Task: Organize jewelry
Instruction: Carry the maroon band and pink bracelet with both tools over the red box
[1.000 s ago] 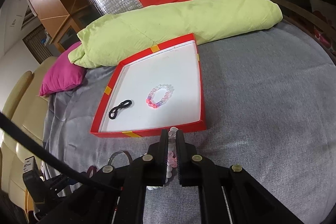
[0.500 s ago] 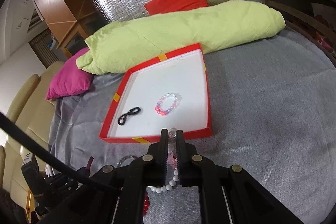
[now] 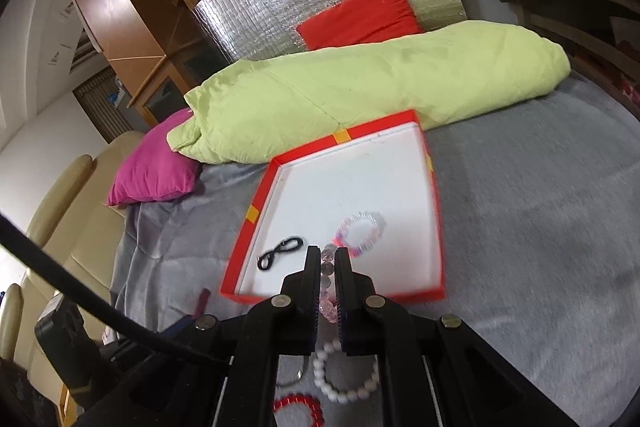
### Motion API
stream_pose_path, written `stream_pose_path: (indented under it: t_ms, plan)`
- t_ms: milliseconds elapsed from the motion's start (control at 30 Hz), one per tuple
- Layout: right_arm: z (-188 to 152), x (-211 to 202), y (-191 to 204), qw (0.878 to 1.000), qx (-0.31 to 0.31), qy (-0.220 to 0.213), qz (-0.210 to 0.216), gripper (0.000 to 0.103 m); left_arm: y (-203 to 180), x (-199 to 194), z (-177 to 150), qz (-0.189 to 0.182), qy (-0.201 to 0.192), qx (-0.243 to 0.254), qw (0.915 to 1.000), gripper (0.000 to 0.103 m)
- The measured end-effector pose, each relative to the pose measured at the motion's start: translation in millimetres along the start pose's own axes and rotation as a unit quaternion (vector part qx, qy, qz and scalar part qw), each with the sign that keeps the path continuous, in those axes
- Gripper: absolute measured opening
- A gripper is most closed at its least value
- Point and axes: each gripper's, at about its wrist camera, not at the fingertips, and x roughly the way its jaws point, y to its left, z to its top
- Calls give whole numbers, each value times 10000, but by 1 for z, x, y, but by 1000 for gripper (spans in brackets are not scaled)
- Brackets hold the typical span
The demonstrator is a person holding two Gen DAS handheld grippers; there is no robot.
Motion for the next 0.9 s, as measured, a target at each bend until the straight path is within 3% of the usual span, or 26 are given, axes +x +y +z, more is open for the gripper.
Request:
stream_pose_path:
  t_ms: [267, 533, 767, 900]
  plan:
    - [28, 52, 14, 9995, 97, 236, 206, 8, 0, 37, 38, 18, 78, 213, 9997, 8]
    - [60, 118, 2, 9969, 370, 572, 393, 8, 31, 92, 73, 43, 424, 24, 9991, 8]
    - [70, 171, -12, 9927, 575, 963, 441, 8, 47, 134, 83, 145, 820, -46, 9965, 8]
    - [74, 180, -17, 9929, 633, 935, 376, 9, 43, 146, 85, 174, 933, 71, 9955, 10]
